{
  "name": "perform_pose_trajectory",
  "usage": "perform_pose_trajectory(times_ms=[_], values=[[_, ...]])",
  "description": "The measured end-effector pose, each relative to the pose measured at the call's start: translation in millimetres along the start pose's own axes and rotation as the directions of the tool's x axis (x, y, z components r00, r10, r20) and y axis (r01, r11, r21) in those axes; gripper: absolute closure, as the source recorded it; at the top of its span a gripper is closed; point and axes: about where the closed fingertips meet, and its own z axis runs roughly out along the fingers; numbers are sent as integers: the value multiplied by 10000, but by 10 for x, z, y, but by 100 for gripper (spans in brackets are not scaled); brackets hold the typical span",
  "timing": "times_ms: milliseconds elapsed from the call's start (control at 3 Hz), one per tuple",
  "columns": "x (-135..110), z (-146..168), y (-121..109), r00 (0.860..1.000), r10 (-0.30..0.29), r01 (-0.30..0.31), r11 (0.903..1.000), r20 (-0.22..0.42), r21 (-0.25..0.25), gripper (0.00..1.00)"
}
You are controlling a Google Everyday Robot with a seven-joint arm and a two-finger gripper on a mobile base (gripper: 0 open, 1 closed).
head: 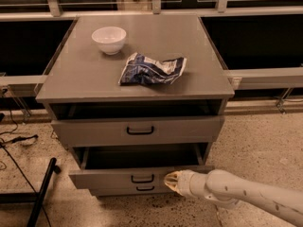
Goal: Close middle drawer
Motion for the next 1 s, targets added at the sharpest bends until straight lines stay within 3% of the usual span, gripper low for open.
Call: perform_pose_trajectory(times_ms=[1000], values=[[16, 280, -427, 9992, -398, 389, 9952, 82, 895, 100]])
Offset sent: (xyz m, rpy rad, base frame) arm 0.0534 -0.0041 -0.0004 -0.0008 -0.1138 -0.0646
